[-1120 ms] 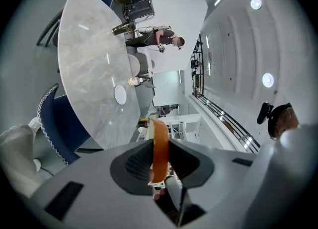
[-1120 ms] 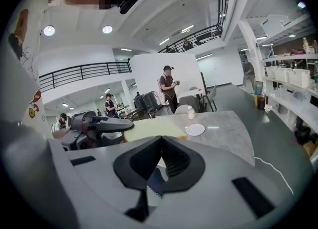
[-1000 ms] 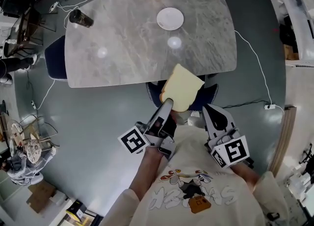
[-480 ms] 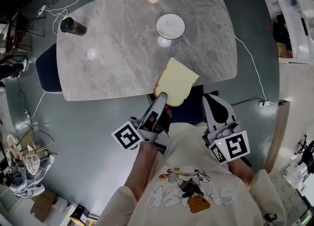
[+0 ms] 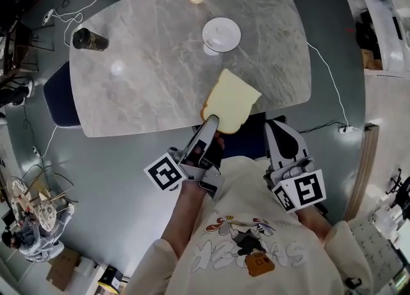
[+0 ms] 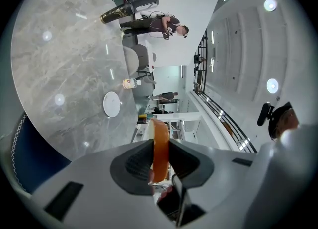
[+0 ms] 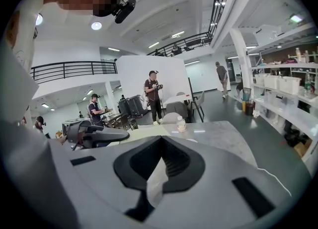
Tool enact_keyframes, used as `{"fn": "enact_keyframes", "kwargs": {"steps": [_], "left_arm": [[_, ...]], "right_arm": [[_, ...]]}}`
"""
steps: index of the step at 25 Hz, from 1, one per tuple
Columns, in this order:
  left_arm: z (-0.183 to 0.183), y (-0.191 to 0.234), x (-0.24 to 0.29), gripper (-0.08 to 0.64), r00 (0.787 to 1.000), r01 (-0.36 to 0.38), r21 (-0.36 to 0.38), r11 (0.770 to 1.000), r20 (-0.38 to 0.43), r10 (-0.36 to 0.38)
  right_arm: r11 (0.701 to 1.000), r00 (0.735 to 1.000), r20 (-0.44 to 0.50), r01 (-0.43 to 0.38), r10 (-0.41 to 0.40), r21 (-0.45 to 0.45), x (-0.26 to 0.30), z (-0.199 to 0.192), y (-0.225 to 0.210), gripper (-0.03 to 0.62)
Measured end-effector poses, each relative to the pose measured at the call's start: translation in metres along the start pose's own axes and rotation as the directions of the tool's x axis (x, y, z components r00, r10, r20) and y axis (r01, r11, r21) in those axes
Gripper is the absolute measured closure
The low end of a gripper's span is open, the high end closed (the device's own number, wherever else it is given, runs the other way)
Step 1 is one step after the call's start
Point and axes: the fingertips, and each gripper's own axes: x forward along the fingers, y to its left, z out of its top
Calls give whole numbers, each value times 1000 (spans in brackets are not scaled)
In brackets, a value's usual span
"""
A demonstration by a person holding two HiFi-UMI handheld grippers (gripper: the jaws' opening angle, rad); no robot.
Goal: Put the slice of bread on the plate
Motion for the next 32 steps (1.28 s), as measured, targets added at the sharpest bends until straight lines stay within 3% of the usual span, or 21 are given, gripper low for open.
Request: {"fn": "enact_keyframes", "kwargs": {"steps": [21,32], "left_arm": [[16,-8,62,462,999,37,15,999,32,-38],[44,30,114,462,999,-6,9,1000,37,5]], "right_arm": [[998,997,39,-64,64,9,49,15,-29,588],[996,995,-47,-87,87,12,113,-7,-76,588]]}}
